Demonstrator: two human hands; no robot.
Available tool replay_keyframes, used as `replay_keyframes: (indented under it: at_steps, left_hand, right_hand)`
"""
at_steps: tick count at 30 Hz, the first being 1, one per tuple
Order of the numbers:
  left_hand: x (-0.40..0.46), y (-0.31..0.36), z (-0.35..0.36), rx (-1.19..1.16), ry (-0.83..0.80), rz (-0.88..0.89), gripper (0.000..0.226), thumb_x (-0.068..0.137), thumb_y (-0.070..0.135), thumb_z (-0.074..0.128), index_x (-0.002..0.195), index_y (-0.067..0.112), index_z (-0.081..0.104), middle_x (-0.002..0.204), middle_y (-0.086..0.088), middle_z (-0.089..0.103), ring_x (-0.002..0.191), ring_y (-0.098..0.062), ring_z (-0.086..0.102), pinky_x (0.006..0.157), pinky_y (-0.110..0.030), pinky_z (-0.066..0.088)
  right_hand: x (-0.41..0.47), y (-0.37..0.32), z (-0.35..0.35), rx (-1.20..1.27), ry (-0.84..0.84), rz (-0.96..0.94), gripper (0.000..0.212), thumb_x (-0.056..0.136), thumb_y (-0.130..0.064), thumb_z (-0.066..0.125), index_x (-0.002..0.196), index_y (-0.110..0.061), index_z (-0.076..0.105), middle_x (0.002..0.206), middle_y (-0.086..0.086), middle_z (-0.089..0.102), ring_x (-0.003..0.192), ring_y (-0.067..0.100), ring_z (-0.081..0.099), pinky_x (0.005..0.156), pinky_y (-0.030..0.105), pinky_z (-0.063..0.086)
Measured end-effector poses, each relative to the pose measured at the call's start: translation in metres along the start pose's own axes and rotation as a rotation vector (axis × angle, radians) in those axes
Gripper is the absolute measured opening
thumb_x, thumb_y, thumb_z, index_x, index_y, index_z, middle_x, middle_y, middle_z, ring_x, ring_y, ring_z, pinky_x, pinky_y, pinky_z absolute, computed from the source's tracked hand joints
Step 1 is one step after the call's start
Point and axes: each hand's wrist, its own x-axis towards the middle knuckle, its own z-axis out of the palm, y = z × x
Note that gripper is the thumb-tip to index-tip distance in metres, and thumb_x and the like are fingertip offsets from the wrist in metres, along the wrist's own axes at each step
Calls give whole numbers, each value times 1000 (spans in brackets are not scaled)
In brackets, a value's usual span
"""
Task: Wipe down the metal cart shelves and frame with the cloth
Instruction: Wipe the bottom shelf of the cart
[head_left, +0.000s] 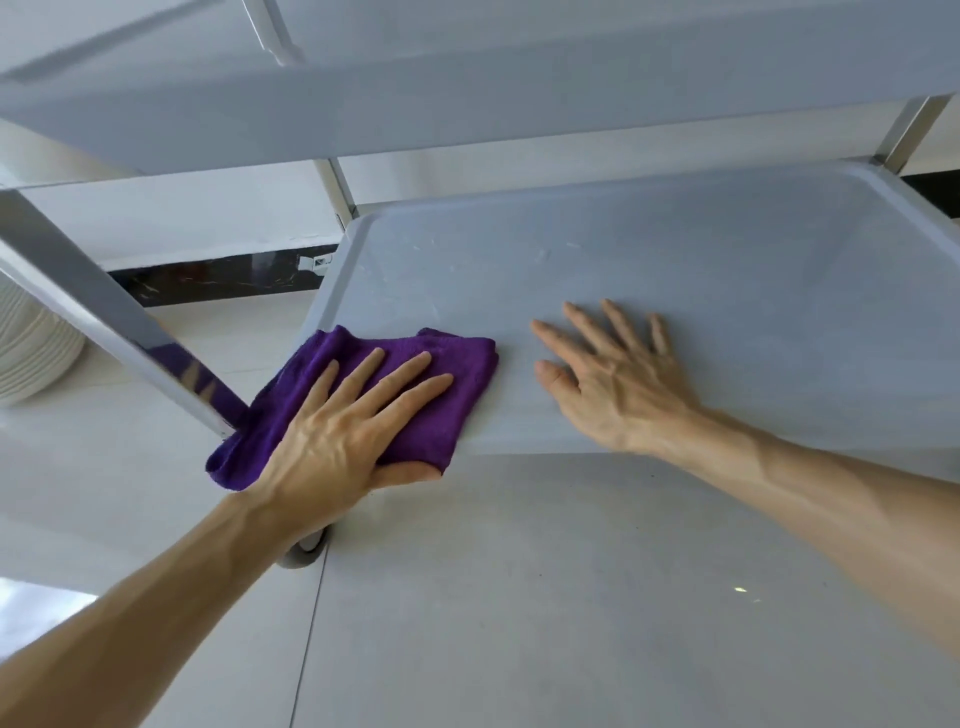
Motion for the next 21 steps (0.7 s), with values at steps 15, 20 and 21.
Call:
replay_keyframes:
  at_steps: [15,20,21]
  left_hand:
    - [19,32,-8,-336,-116,-250,65,85,80,-3,147,62,-2,159,33,-10,152,-16,-10,121,-56,-7]
    - [101,20,-1,-330,-153,-392,63,90,74,12,150,56,5,163,24,-4,153,-25,-5,116,-65,-5]
    - [113,17,0,-329,-147,-418,63,91,74,12,151,55,6,164,23,-3,153,-26,-4,116,-66,-5]
  right_hand:
    - [-40,19,-3,-24,-1,-51,63,93,-65,6,154,-48,5,166,-17,0,154,27,-1,117,61,-2]
    - [-45,18,-4,-16,-8,-65,61,96,-63,8,154,-47,2,166,-17,-2,154,27,-4,118,63,-3]
    - [-45,18,-4,-10,-9,-63,63,93,-64,4,154,-47,1,165,-18,-3,154,26,-5,119,63,-3]
